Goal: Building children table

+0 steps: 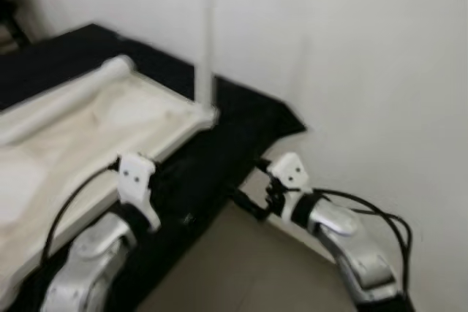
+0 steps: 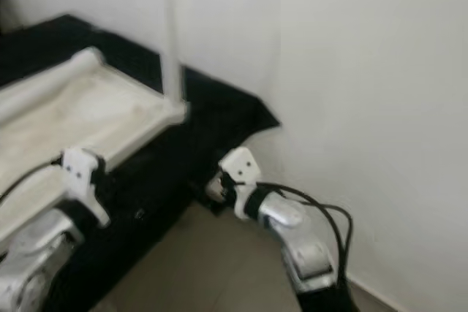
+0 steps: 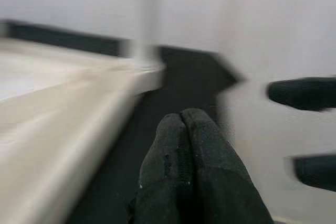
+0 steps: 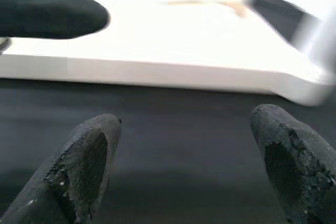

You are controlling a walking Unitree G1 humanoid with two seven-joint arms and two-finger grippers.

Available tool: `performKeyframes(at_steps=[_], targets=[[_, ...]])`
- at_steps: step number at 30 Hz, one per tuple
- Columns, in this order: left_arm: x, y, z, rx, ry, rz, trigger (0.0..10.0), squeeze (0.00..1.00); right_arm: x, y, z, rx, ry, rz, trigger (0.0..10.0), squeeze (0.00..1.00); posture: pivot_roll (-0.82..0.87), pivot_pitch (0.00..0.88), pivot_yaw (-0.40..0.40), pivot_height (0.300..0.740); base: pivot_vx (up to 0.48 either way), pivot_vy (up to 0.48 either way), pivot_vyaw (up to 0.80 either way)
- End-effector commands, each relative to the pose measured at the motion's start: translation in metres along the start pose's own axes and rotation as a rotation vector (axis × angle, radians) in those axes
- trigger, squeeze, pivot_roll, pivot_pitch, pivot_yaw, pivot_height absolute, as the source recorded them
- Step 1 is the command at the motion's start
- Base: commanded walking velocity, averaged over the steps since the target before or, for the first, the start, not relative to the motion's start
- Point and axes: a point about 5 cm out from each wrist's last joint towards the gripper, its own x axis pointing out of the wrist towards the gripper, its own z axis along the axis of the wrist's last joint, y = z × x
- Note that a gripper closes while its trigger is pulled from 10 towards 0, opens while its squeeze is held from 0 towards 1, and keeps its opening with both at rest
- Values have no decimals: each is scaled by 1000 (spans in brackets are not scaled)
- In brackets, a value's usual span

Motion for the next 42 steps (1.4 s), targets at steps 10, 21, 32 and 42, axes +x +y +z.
performKeyframes(at_steps=[10,21,32,42], targets=[[2,-3,-2,-20,-6,-1,10000,0,-4,-3,-2,0,3,-1,10000,0,35,49,-34,740,0,-126,794],[1,-4,-1,-25,-8,-16,10000,0,-4,-2,-1,-14,2,13,10000,0,33,52,-30,740,0,0,794],[-3,-11,-1,-70,-4,-74,10000,0,-1,-8,2,-82,39,7,10000,0,25,56,-21,740,0,0,794],[-8,-16,0,-120,-36,-28,10000,0,18,-48,31,-306,65,-10,10000,0,51,70,-43,740,0,0,796]])
